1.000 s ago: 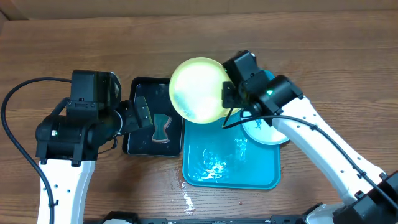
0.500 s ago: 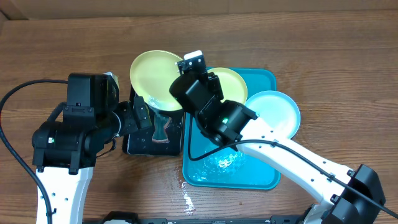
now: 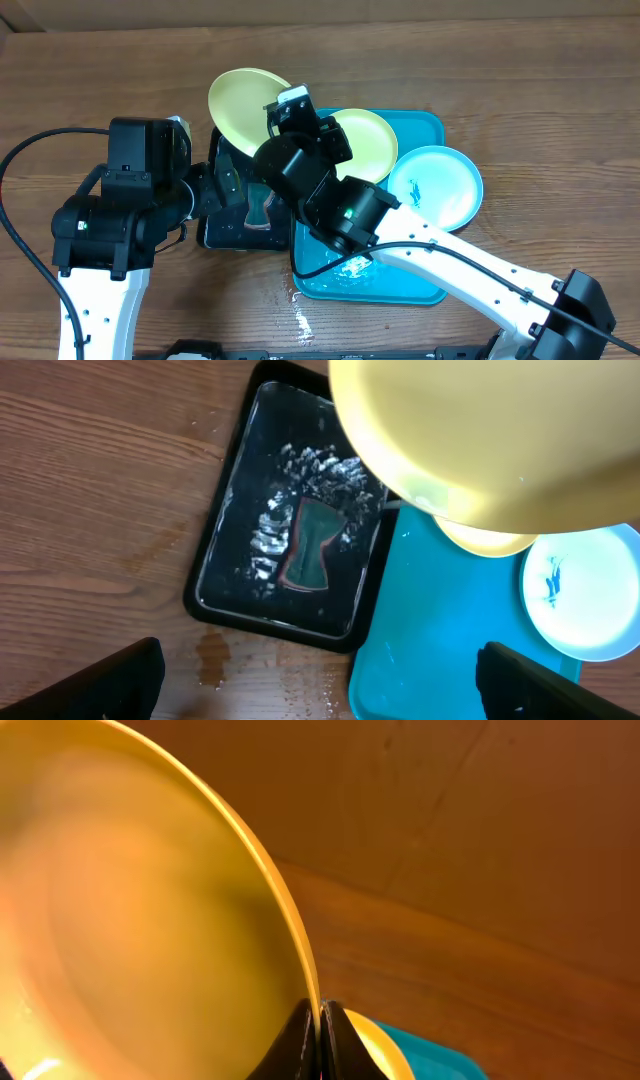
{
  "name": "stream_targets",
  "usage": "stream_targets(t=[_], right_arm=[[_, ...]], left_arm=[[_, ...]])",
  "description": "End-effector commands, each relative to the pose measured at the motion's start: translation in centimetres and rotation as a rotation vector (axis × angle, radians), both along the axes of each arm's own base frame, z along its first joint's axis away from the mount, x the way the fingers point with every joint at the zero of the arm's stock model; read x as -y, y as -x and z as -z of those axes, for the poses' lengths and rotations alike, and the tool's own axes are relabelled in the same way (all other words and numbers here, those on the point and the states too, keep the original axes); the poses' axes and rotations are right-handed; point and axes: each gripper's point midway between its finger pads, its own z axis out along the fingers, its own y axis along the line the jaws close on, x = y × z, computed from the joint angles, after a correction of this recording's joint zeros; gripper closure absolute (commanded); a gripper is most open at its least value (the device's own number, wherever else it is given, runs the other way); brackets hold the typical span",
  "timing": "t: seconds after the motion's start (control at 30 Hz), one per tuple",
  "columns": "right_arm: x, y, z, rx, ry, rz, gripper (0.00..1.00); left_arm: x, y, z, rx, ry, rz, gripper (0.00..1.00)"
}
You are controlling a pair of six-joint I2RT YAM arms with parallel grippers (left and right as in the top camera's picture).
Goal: Clean dirty plates on tray and stack at the side
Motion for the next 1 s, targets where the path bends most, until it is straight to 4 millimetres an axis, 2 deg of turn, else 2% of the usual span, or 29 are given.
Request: stream_targets(t=[0.0, 0.57, 0.97], right_arm=[[0.5, -0.3, -2.0, 0.056, -0.007, 0.043, 0.96], [-1.0, 0.7, -4.1, 0.147, 0.100, -0.003, 0.96], [-1.5, 1.6, -4.8, 0.177, 0.146, -0.003, 0.96]], left_arm=[[-0.2, 0.1, -0.8, 0.030, -0.003, -0.005, 0.00], [-0.3, 0.1, -0.8, 0.030, -0.006, -0.006, 0.00], [-0.3, 0.1, -0.8, 0.030, -0.005, -0.007, 0.00]])
